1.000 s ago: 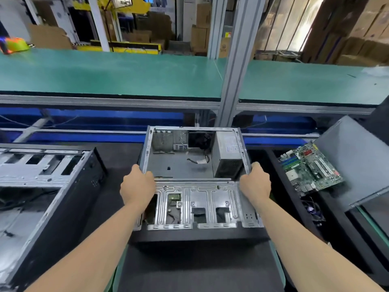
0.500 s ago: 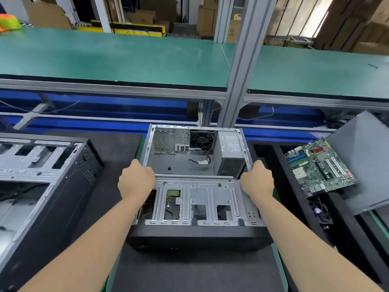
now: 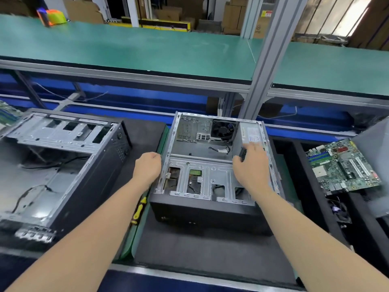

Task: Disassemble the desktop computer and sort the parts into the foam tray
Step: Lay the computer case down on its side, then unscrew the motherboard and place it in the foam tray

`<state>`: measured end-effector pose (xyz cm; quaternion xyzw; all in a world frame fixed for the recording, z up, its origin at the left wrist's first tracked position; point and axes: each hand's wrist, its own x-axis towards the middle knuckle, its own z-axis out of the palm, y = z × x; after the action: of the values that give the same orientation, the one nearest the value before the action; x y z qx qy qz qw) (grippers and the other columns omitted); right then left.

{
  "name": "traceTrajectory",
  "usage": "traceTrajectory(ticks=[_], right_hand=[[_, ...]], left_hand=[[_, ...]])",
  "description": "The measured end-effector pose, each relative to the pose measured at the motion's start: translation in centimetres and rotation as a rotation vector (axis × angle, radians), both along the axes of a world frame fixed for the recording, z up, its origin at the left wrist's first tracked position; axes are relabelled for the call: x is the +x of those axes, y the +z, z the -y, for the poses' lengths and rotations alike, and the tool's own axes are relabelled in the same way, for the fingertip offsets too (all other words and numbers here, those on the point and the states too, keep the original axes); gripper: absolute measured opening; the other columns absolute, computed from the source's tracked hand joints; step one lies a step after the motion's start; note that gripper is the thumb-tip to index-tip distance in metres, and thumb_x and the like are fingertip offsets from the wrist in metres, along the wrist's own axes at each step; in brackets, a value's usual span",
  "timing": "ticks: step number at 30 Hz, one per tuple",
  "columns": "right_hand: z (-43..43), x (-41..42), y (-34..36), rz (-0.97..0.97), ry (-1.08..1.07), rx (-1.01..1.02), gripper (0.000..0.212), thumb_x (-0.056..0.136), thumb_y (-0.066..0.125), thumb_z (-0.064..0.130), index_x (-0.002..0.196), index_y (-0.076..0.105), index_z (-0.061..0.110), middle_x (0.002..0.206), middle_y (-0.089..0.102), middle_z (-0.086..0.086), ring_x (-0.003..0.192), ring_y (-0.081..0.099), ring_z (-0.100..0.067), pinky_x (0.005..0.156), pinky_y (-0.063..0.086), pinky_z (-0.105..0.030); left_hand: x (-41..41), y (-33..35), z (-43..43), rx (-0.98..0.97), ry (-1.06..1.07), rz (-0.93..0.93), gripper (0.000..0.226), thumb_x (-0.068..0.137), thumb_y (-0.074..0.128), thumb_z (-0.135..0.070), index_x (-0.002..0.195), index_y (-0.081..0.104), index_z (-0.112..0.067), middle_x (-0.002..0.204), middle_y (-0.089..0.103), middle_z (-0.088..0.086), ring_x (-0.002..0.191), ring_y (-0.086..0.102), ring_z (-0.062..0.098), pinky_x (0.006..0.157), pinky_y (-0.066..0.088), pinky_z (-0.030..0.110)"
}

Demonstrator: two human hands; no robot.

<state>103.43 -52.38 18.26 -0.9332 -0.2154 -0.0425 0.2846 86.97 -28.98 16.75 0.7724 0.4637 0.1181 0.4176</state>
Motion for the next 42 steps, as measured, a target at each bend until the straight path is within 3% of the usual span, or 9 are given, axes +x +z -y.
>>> traceTrajectory(ticks=[3,11,17,22,29,33,37,40,42], right_hand=[[-2.7,-3.2,0.6,-0.05,0.176,0.08,0.039,0.096,0.06,0.018,0.133,0.066,0.01,0.135,0.064,-0.007,0.124,0.059,-0.025,0.104,0.045,-0.039],[-8.7,-10.9,1.0,-0.058,0.477,0.15,0.025,0.094,0.058,0.01,0.115,0.071,0.016,0.123,0.068,0.0,0.121,0.057,-0.017,0.095,0.039,-0.026],[-10.3,-13.9,-0.2,-0.046,0.562,0.108,0.026,0.092,0.056,0.008,0.112,0.071,0.013,0.117,0.068,-0.002,0.115,0.057,-0.021,0.094,0.049,-0.039],[-10.2,-14.7,-1.6,-0.036,0.597,0.089,0.023,0.095,0.056,0.009,0.112,0.07,0.014,0.115,0.065,0.0,0.112,0.052,-0.016,0.094,0.046,-0.032],[-9.6,-14.9,-2.1,-0.045,0.594,0.127,0.022,0.094,0.056,0.007,0.11,0.07,0.015,0.113,0.065,0.002,0.112,0.052,-0.016,0.093,0.045,-0.028],[-9.5,-14.8,-2.2,-0.05,0.598,0.138,0.022,0.094,0.058,0.008,0.11,0.07,0.016,0.113,0.067,0.004,0.111,0.053,-0.014,0.091,0.045,-0.026],[-9.7,-14.5,-1.9,-0.121,0.569,0.153,0.021,0.094,0.058,0.012,0.107,0.072,0.019,0.112,0.069,0.007,0.111,0.056,-0.012,0.091,0.044,-0.026],[-9.7,-14.1,-1.2,-0.193,0.531,0.249,0.016,0.097,0.062,0.018,0.108,0.073,0.021,0.104,0.072,0.01,0.102,0.063,-0.011,0.09,0.049,-0.03],[-9.5,-13.6,-0.6,-0.259,0.509,0.339,0.015,0.099,0.067,0.025,0.112,0.072,0.022,0.104,0.073,0.01,0.097,0.068,-0.009,0.089,0.054,-0.03]], left_hand=[[-2.6,-0.5,-0.6,-0.003,-0.036,0.009,0.031,0.098,0.047,-0.013,0.11,0.074,-0.024,0.109,0.071,-0.006,0.08,0.063,0.007,0.078,0.048,0.025],[-8.1,-3.4,-0.8,0.08,-0.054,-0.186,0.029,0.091,0.058,-0.011,0.112,0.073,-0.022,0.117,0.073,0.004,0.11,0.066,0.025,0.097,0.054,0.035],[-9.4,-7.1,0.2,0.114,-0.144,-0.352,0.03,0.097,0.056,-0.017,0.125,0.068,-0.016,0.122,0.066,0.009,0.093,0.069,0.031,0.075,0.059,0.036],[-9.2,-9.0,0.7,0.205,-0.203,-0.44,0.031,0.101,0.057,-0.026,0.127,0.057,-0.008,0.128,0.048,0.012,0.106,0.06,0.034,0.086,0.052,0.044],[-8.7,-10.2,1.5,0.296,-0.206,-0.485,0.027,0.103,0.055,-0.023,0.122,0.048,-0.005,0.124,0.05,0.014,0.11,0.057,0.033,0.076,0.042,0.036],[-8.2,-9.1,0.3,0.146,-0.147,-0.367,0.024,0.104,0.049,-0.016,0.12,0.048,0.0,0.124,0.055,0.022,0.112,0.058,0.038,0.085,0.047,0.042],[-7.5,-5.6,-1.4,0.075,-0.013,-0.093,0.021,0.098,0.054,-0.014,0.115,0.052,-0.001,0.118,0.059,0.02,0.106,0.058,0.036,0.082,0.046,0.037],[-6.6,-1.3,-2.5,-0.065,0.121,0.178,0.012,0.093,0.055,-0.02,0.104,0.058,-0.016,0.105,0.068,0.008,0.088,0.071,0.027,0.084,0.058,0.04],[-5.6,1.8,-3.0,-0.196,0.179,0.359,0.006,0.093,0.055,-0.017,0.099,0.055,-0.017,0.103,0.069,0.009,0.076,0.074,0.022,0.074,0.062,0.038]])
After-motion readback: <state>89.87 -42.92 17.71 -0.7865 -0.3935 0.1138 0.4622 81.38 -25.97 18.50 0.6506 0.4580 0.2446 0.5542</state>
